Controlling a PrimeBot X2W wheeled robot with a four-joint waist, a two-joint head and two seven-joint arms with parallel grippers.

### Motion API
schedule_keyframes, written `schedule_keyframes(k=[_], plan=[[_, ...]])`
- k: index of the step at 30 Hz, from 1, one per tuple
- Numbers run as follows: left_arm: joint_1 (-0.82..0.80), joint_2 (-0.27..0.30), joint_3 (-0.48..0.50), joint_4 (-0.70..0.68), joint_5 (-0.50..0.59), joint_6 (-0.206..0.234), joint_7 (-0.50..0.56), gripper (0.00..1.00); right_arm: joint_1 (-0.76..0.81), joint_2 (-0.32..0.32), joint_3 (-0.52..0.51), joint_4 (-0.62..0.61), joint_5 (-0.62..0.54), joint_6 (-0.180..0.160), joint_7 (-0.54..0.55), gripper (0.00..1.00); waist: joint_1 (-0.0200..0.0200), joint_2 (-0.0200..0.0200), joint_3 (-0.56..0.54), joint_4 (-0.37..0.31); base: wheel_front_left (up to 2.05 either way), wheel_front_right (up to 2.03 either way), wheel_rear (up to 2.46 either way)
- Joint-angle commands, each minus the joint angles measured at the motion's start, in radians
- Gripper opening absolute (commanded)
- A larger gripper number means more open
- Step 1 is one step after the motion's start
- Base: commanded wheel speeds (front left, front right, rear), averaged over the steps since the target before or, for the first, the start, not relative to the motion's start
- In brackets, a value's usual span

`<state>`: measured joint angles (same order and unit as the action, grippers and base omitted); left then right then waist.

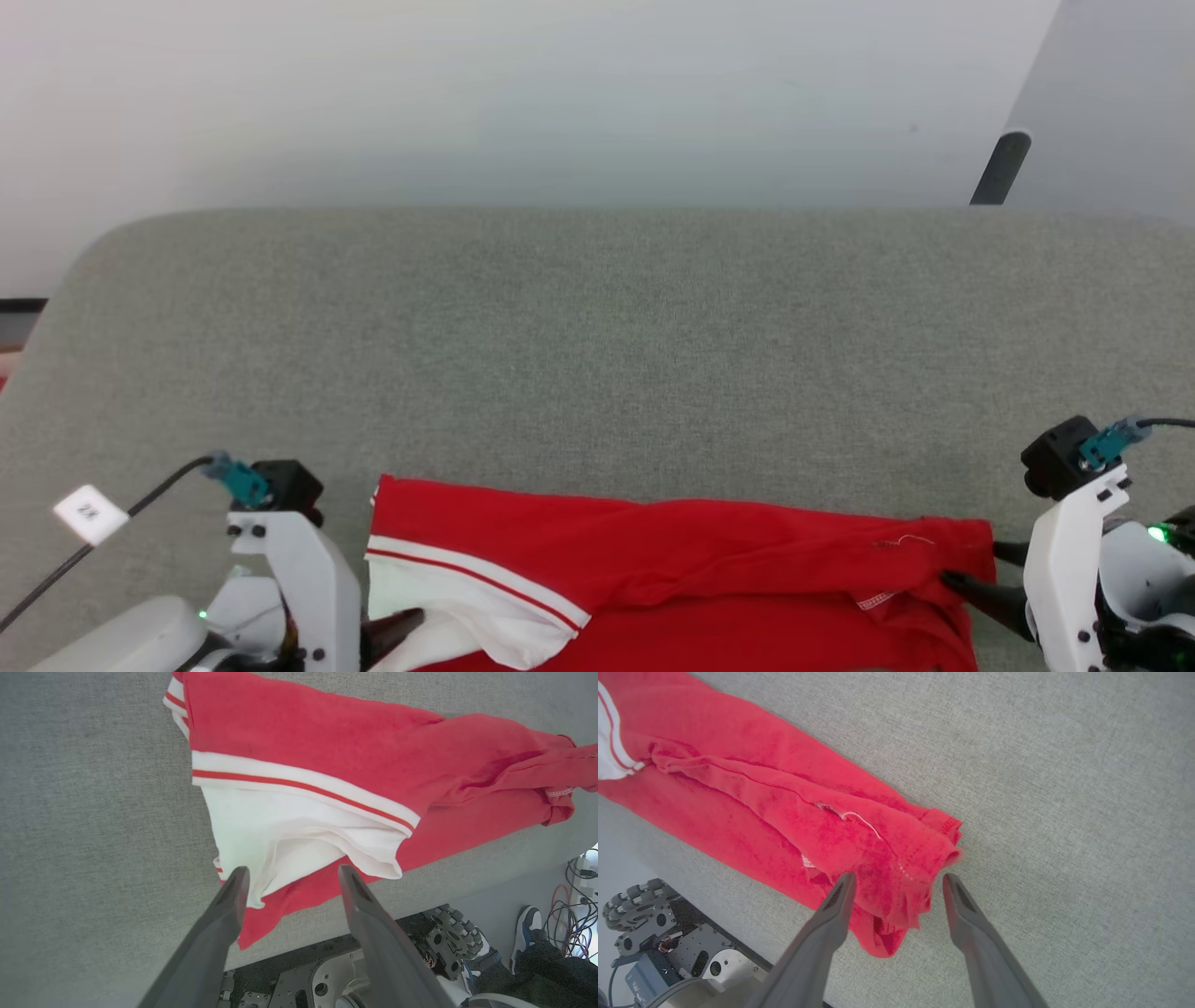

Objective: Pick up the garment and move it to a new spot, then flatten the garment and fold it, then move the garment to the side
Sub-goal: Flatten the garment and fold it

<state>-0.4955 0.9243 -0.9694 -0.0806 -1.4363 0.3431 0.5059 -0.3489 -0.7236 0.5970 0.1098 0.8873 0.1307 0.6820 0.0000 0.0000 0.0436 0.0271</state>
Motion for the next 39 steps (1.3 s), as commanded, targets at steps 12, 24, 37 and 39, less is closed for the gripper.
schedule_keyframes(k=[12,24,37,39], plan=[[0.119,0.044,0.093,-0.037,0.036,-0.028,-0.288,1.0,0.17,0.093,-0.215,-0.035,-0.029,0.0,0.005,1.0,0.0,0.0,-0.078,-0.004,0.0,0.0,0.0],[0.305,0.034,0.215,0.015,0.083,-0.073,-0.726,1.0,0.368,0.241,-0.445,-0.096,-0.099,0.0,0.006,1.0,0.0,0.0,-0.095,-0.014,0.0,0.0,0.0],[0.569,-0.17,0.637,0.032,0.348,-0.123,-0.769,1.0,0.381,0.384,-0.607,-0.102,-0.205,0.0,0.137,1.0,0.0,0.0,-0.07,0.005,0.0,0.0,0.0],[0.611,-0.223,0.702,0.027,0.394,-0.145,-0.769,1.0,0.365,0.4,-0.624,-0.092,-0.224,0.0,0.161,1.0,0.0,0.0,-0.061,0.015,0.0,0.0,0.0]])
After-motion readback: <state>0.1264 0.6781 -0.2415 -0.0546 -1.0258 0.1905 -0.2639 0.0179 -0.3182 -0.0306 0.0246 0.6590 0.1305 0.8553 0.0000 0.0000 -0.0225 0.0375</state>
